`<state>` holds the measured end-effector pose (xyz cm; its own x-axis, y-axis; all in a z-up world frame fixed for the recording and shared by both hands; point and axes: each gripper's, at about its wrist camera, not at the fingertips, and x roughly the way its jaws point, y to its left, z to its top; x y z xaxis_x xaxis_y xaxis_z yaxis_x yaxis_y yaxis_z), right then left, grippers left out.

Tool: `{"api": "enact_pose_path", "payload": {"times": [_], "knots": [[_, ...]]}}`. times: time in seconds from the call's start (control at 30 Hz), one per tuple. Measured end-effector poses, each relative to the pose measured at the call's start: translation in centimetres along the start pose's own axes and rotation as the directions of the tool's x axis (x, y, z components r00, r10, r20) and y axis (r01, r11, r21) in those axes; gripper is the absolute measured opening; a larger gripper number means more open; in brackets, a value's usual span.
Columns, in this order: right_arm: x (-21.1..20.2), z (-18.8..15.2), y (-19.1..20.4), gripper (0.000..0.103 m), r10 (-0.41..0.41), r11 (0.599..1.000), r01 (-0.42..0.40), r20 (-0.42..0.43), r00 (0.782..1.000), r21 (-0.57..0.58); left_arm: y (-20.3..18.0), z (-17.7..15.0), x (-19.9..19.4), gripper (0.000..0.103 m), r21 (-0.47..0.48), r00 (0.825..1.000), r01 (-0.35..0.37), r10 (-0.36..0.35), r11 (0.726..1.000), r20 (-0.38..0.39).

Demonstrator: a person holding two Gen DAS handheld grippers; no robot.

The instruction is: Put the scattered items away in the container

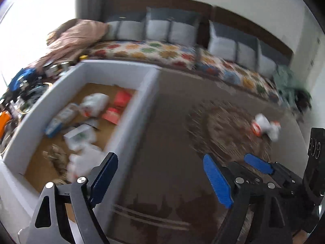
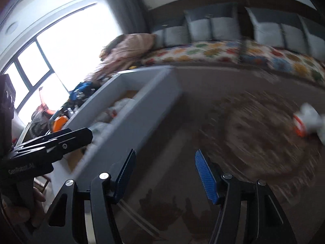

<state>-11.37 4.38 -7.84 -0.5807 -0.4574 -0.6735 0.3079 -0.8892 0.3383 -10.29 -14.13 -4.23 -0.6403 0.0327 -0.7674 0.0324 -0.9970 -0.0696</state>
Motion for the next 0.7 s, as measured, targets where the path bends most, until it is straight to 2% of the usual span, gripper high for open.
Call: {"api": "enact_pose_path", "payload": {"times": [0.17,0.3,0.47,0.7], "knots": [[-5.1,-5.0,-7.7,0.062,-0.073,0.989,0.071,0.008,0.997,0.131,-8.5,-2.8,0.2,0.086,0.109,0.999,0.042,-0.041,0.993,-0.013],[-8.6,-7.9,-12.4,0.062,-0.112,0.965,0.101,0.031,0.993,0.243,-14.0,-4.4,-0.3,0.086,0.208,0.999,0.045,-0.044,0.977,-0.010],[-11.1,-10.1,-15.5,0.062,-0.140,0.929,0.110,0.060,0.988,0.354,-17.5,-5.3,-1.1,0.086,0.291,0.999,0.032,-0.035,0.956,0.006],[-11.6,-11.4,-16.7,0.062,-0.144,0.913,0.106,0.069,0.987,0.395,-19.1,-5.8,-1.7,0.086,0.334,1.000,0.021,-0.026,0.942,0.013]]}}
